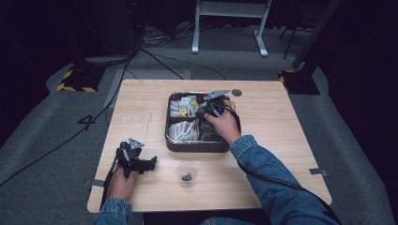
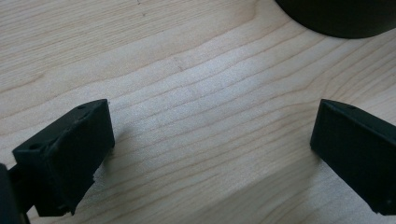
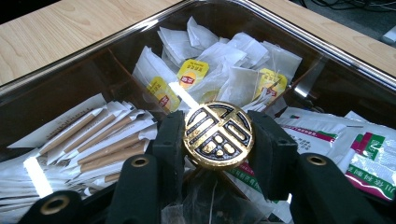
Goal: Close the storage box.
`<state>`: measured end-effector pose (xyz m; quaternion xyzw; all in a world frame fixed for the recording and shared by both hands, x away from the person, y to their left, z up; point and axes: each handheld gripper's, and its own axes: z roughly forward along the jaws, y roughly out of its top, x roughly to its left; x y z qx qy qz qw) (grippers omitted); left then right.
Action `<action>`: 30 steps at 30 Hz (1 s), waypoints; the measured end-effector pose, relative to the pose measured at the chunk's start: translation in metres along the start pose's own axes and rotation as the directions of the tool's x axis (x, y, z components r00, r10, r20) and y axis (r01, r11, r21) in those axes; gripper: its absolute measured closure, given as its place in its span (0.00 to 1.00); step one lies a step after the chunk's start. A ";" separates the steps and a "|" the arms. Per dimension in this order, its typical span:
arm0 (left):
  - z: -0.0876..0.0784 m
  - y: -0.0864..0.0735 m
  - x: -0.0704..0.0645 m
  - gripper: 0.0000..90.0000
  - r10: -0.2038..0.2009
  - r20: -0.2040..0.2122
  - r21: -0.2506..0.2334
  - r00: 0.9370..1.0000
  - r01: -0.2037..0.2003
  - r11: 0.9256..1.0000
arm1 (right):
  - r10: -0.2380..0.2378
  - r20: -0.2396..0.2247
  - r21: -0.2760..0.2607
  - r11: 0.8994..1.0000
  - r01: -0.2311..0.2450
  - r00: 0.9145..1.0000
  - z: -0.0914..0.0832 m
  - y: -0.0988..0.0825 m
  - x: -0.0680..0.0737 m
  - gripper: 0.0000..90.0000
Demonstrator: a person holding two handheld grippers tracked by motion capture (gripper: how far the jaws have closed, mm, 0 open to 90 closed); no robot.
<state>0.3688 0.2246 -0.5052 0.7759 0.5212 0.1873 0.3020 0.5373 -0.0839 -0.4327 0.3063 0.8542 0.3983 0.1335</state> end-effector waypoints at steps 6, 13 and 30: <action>0.000 0.000 0.000 0.00 0.001 0.000 0.000 1.000 -0.001 1.000 | 0.000 0.007 0.003 1.000 0.000 1.000 0.002 -0.001 0.000 0.66; 0.000 0.000 0.000 0.00 0.001 -0.002 -0.002 1.000 -0.001 1.000 | -0.015 0.020 0.006 1.000 0.015 1.000 0.005 -0.001 0.003 0.66; 0.000 0.000 0.000 0.00 0.001 -0.002 0.000 1.000 -0.001 1.000 | -0.007 0.007 -0.002 1.000 0.007 1.000 0.006 -0.006 0.005 0.65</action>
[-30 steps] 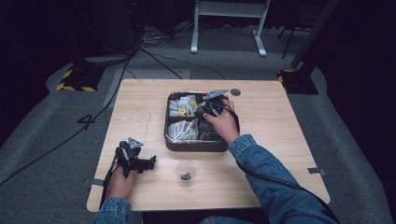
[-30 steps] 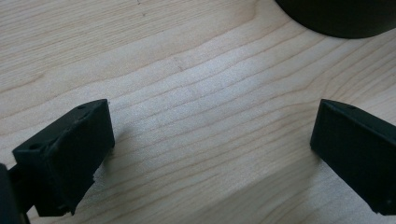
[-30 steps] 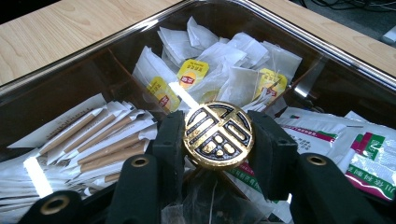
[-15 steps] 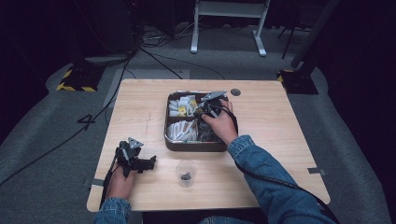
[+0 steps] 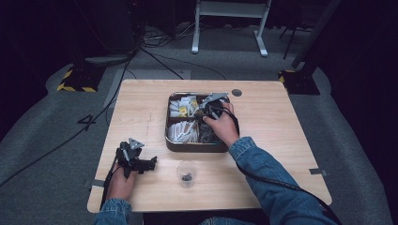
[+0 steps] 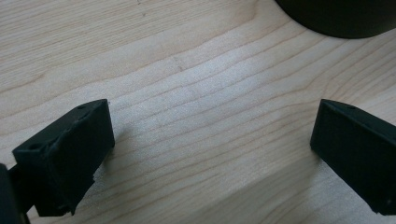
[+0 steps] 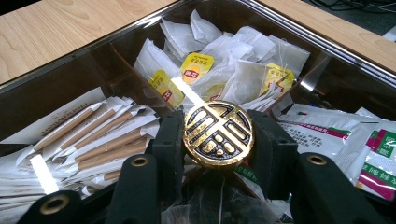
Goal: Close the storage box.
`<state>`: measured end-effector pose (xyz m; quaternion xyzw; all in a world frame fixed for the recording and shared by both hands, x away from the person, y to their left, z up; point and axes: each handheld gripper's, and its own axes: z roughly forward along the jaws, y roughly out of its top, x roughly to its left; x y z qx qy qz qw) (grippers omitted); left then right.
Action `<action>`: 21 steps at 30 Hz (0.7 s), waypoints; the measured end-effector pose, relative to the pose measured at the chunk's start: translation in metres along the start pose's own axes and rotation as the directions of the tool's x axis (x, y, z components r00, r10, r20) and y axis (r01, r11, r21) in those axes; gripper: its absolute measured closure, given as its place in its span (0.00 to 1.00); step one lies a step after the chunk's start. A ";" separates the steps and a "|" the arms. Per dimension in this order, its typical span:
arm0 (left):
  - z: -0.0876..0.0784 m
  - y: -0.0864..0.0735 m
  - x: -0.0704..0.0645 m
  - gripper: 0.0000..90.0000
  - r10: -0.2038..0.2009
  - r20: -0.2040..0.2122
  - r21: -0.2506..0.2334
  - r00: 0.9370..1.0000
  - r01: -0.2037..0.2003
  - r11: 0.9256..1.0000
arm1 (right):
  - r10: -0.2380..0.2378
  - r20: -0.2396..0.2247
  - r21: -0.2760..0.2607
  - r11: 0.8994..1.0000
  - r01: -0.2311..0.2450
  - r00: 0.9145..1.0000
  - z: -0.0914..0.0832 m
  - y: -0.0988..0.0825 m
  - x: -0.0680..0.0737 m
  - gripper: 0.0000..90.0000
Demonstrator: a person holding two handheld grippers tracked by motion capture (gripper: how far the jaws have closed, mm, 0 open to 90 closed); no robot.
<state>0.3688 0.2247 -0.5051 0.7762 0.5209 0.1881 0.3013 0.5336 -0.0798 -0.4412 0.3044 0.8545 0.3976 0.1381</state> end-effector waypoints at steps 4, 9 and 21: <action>0.000 0.000 0.000 0.00 -0.001 0.000 0.000 1.000 0.001 1.000 | 0.005 -0.007 0.002 1.000 -0.005 1.000 0.001 0.000 -0.001 0.65; 0.000 0.000 0.000 0.00 -0.004 0.004 0.000 1.000 0.004 1.000 | 0.002 -0.006 0.003 1.000 -0.002 1.000 0.001 0.001 -0.002 0.65; 0.000 0.000 0.000 0.00 -0.003 0.003 0.001 1.000 0.003 1.000 | -0.007 -0.003 0.003 1.000 0.007 1.000 0.000 0.000 -0.001 0.65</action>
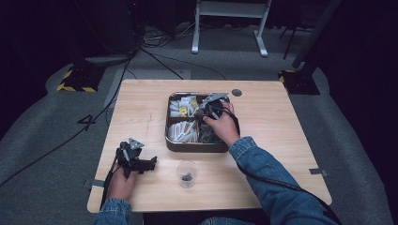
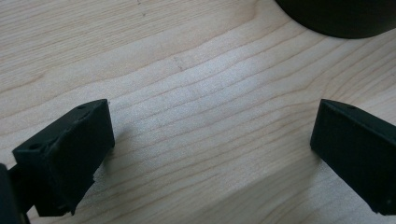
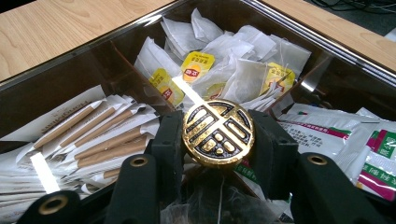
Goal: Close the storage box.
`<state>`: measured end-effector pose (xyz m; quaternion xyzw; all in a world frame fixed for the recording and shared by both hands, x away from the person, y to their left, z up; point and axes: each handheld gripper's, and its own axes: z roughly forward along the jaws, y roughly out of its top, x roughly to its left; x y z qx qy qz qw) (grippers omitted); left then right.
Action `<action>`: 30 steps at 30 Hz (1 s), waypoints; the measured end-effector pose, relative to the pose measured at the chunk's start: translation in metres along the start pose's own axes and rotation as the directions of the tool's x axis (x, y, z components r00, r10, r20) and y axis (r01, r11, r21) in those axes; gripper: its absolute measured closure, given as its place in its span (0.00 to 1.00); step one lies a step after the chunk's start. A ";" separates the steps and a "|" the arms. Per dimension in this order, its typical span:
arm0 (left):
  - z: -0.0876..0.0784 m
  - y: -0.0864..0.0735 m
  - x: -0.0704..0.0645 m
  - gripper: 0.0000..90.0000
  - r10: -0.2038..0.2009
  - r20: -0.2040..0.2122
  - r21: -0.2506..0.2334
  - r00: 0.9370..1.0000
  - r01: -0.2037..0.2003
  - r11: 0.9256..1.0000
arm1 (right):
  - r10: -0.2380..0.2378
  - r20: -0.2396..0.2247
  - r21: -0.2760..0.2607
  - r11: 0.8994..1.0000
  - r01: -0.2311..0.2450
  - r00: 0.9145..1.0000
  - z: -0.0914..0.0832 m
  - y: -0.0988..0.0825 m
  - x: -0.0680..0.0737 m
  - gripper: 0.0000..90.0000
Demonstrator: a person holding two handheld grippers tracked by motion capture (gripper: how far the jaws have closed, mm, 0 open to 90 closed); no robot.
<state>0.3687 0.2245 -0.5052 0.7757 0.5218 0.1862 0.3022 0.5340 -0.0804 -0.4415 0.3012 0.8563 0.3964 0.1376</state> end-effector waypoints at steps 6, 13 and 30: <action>0.000 0.000 0.000 0.00 0.002 -0.001 -0.001 1.000 -0.002 1.000 | 0.006 -0.005 -0.026 1.000 -0.006 1.000 -0.003 -0.001 -0.001 0.51; 0.000 0.000 0.000 0.00 0.003 0.000 0.000 1.000 -0.003 1.000 | 0.029 -0.023 -0.081 0.996 -0.031 0.999 -0.018 -0.001 -0.007 0.46; -0.002 -0.002 -0.001 0.00 -0.008 -0.014 0.003 1.000 0.008 1.000 | -0.001 -0.070 -0.178 0.984 -0.011 0.998 -0.092 -0.006 -0.020 0.42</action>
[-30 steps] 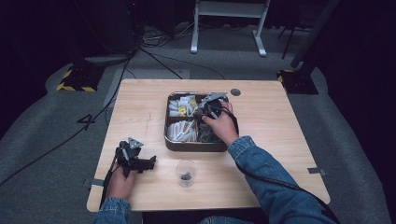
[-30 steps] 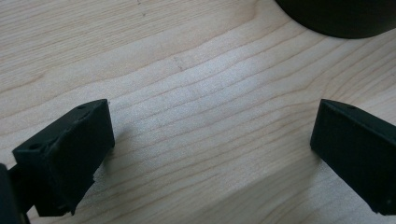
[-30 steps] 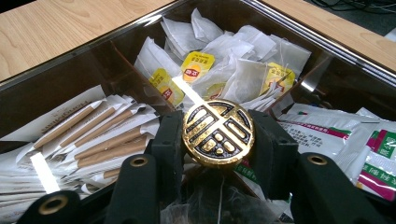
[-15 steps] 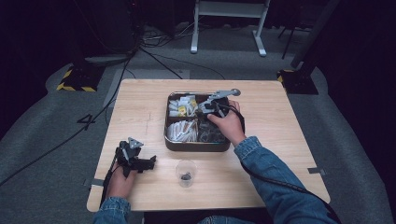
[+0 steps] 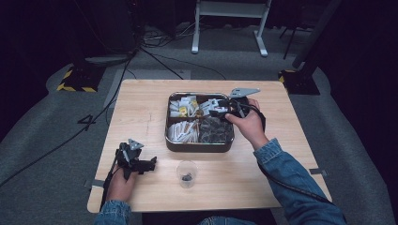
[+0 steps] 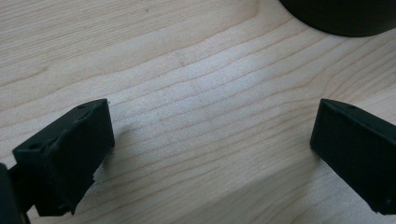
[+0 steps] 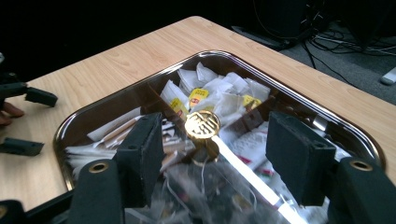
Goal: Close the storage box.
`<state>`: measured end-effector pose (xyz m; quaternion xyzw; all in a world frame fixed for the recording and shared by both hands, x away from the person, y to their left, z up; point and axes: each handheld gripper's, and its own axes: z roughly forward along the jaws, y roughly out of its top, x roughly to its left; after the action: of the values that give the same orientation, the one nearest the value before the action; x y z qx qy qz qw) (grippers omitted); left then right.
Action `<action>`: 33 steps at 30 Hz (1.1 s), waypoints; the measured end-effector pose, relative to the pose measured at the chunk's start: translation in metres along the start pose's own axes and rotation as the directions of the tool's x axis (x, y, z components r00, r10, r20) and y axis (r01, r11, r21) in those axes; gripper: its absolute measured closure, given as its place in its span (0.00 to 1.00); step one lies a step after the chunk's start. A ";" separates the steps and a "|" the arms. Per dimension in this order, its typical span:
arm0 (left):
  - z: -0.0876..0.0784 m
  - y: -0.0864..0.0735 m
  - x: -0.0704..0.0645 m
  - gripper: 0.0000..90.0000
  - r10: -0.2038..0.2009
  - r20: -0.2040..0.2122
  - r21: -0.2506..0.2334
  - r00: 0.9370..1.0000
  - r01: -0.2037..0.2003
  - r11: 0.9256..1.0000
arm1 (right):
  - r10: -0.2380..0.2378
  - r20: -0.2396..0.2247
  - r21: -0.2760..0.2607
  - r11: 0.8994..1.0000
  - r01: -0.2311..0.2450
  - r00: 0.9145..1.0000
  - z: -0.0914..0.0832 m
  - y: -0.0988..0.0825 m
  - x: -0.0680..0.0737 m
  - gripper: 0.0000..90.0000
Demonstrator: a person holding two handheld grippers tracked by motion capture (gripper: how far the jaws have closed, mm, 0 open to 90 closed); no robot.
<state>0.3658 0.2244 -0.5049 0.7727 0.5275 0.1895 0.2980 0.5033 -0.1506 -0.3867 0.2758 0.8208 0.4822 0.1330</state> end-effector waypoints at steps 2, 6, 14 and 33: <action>0.000 0.000 0.000 0.00 0.000 0.000 0.000 1.000 0.000 1.000 | 0.012 -0.001 -0.005 1.000 -0.012 1.000 -0.012 -0.004 -0.003 0.42; 0.000 0.000 0.000 0.00 0.001 0.002 -0.001 1.000 -0.001 1.000 | 0.031 0.006 -0.016 0.999 -0.031 1.000 -0.035 -0.015 -0.009 0.40; 0.001 0.001 0.001 0.00 0.009 0.008 -0.002 1.000 -0.009 1.000 | 0.073 0.034 -0.034 0.997 -0.072 0.997 -0.075 -0.048 -0.019 0.39; 0.001 0.002 0.002 0.00 0.010 0.011 -0.004 1.000 -0.010 1.000 | 0.104 0.230 0.084 0.988 -0.126 0.968 -0.097 -0.146 -0.061 0.37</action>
<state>0.3687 0.2257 -0.5051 0.7758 0.5216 0.1876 0.3016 0.4588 -0.3119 -0.4671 0.3821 0.8056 0.4140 0.1834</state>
